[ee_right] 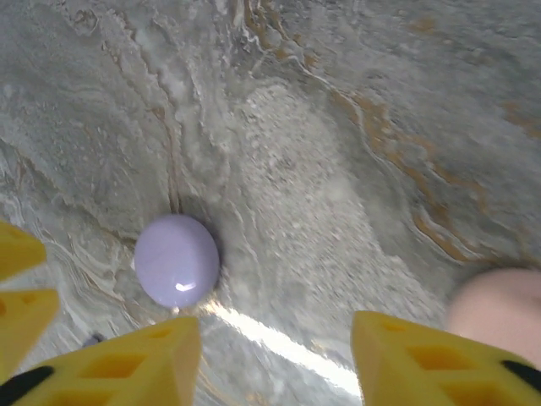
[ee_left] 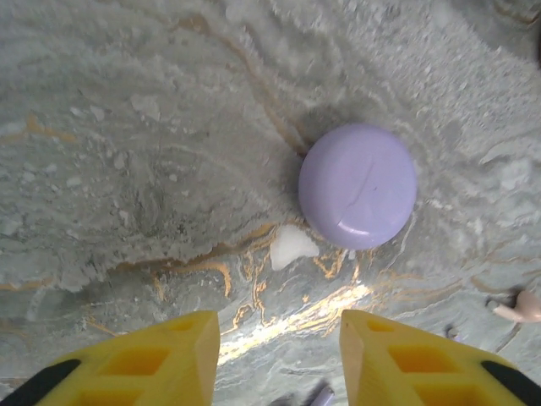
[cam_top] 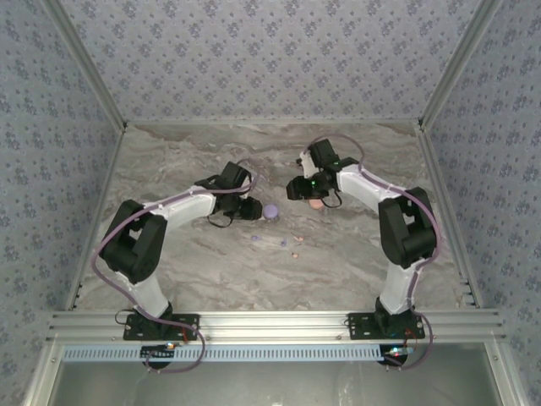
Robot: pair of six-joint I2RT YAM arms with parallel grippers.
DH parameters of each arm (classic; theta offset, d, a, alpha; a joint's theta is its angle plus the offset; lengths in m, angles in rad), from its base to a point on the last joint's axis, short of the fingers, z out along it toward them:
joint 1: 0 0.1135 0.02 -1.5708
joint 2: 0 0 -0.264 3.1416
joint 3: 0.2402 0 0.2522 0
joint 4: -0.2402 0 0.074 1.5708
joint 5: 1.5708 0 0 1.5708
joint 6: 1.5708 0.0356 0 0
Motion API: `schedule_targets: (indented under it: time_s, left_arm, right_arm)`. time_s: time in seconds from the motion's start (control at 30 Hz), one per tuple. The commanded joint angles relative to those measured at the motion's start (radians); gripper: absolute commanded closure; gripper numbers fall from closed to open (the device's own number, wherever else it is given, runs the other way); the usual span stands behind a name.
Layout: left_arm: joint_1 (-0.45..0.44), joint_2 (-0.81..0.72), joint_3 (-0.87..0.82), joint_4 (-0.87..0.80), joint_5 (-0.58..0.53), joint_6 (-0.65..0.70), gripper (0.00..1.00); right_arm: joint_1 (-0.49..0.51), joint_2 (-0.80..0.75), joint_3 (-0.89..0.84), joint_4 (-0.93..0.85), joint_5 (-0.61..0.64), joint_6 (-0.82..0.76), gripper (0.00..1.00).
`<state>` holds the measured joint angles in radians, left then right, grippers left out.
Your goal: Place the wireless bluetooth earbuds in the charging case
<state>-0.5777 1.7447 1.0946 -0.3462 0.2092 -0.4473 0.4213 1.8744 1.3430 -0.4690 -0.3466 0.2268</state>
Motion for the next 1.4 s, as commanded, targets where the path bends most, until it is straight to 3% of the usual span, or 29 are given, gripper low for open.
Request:
schedule_targets:
  time_s: [0.0,0.3,0.37,0.77,1.37]
  left_arm:
    - [0.000,0.004,-0.020,0.073,0.031,-0.126,0.63]
    - [0.001,0.101,-0.007,0.110,0.048,-0.155,0.71]
    - [0.001,0.122,0.004,0.109,0.049,-0.155,0.75]
    - [0.003,0.207,0.078,0.067,0.014,-0.151,0.75]
    - [0.003,0.230,0.129,0.012,-0.057,-0.122,0.75]
  right_arm:
    - [0.021,0.079,0.079,-0.082,-0.031,-0.008,0.59]
    - [0.055,0.232,0.189,-0.108,-0.037,-0.001,0.80]
    - [0.058,0.245,0.204,-0.105,-0.036,0.004,0.81]
    - [0.074,0.328,0.272,-0.159,-0.054,-0.001,0.81]
    - [0.088,0.245,0.150,-0.148,-0.014,0.024,0.80]
